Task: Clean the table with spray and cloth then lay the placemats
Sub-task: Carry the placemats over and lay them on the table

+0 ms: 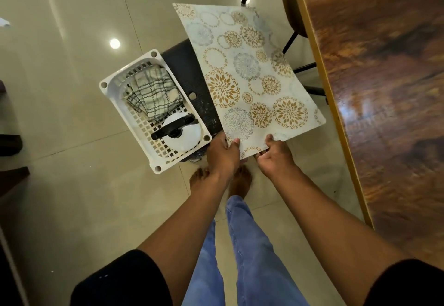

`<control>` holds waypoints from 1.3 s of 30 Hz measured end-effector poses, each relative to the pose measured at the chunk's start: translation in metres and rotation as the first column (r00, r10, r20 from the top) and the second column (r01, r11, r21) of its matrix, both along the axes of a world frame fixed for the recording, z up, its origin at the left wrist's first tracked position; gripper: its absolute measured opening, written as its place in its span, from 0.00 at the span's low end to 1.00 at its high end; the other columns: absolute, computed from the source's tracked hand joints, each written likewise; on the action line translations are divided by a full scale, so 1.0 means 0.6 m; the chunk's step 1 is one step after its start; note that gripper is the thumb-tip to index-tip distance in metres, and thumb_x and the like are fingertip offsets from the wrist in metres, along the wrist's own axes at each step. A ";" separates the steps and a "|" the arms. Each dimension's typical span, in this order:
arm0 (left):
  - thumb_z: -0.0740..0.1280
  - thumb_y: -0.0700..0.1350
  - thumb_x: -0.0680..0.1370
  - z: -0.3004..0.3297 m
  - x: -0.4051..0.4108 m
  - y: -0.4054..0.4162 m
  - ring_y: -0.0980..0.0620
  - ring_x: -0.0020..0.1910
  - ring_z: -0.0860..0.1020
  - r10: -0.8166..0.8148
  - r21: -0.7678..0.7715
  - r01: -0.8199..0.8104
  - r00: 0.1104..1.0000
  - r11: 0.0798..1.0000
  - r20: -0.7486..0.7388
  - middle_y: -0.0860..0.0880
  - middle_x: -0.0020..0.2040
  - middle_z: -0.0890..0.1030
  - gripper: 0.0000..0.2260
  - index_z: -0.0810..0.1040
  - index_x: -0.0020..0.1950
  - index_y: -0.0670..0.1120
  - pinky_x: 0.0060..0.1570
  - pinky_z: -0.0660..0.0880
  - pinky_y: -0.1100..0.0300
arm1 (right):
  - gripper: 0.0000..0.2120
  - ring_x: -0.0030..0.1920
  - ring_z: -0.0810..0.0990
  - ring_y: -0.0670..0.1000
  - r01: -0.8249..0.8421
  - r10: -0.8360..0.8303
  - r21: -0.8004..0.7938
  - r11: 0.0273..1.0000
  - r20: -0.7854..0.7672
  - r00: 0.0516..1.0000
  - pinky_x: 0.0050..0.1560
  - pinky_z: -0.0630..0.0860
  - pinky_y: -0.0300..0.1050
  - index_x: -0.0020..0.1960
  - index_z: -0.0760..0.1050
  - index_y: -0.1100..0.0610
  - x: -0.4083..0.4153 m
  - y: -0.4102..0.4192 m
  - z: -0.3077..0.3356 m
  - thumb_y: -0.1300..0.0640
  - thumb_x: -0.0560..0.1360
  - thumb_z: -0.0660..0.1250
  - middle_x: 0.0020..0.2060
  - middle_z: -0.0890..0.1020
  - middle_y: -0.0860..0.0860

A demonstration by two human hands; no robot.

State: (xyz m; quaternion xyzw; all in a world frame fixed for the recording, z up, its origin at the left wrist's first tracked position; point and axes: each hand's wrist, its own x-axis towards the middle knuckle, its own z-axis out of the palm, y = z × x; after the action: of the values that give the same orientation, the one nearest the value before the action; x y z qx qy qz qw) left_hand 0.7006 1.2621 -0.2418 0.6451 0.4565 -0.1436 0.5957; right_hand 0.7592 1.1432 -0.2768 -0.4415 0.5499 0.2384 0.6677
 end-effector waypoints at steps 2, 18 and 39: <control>0.70 0.48 0.82 0.044 0.008 0.001 0.49 0.47 0.84 -0.060 0.050 0.057 0.997 0.997 0.049 0.46 0.49 0.85 0.06 0.81 0.57 0.49 0.50 0.84 0.53 | 0.11 0.50 0.83 0.56 0.000 0.000 0.006 1.000 0.019 1.000 0.54 0.81 0.59 0.64 0.75 0.55 -0.001 -0.001 0.010 0.62 0.83 0.65 0.58 0.82 0.58; 0.66 0.64 0.76 0.401 0.011 0.061 0.52 0.61 0.82 -0.113 0.174 0.076 0.970 0.982 0.214 0.53 0.62 0.85 0.27 0.78 0.71 0.52 0.62 0.79 0.48 | 0.15 0.32 0.86 0.48 -0.103 0.100 0.234 0.967 0.028 0.995 0.56 0.79 0.34 0.71 0.73 0.64 0.004 0.078 0.318 0.64 0.85 0.58 0.38 0.87 0.54; 0.61 0.30 0.86 0.569 -0.026 0.332 0.45 0.67 0.81 0.483 -0.345 -0.351 0.741 0.871 0.467 0.47 0.69 0.82 0.22 0.74 0.77 0.49 0.67 0.78 0.39 | 0.07 0.44 0.85 0.50 -0.432 0.403 -0.024 0.902 0.408 0.819 0.37 0.83 0.43 0.54 0.80 0.59 0.019 0.237 0.596 0.68 0.79 0.70 0.47 0.86 0.52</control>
State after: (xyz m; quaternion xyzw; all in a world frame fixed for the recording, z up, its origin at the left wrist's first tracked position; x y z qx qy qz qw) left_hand 0.6852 1.4613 0.0997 0.4644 0.3834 0.1288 0.7879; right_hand 0.7706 1.2853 0.0806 -0.5672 0.2815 0.3016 0.7128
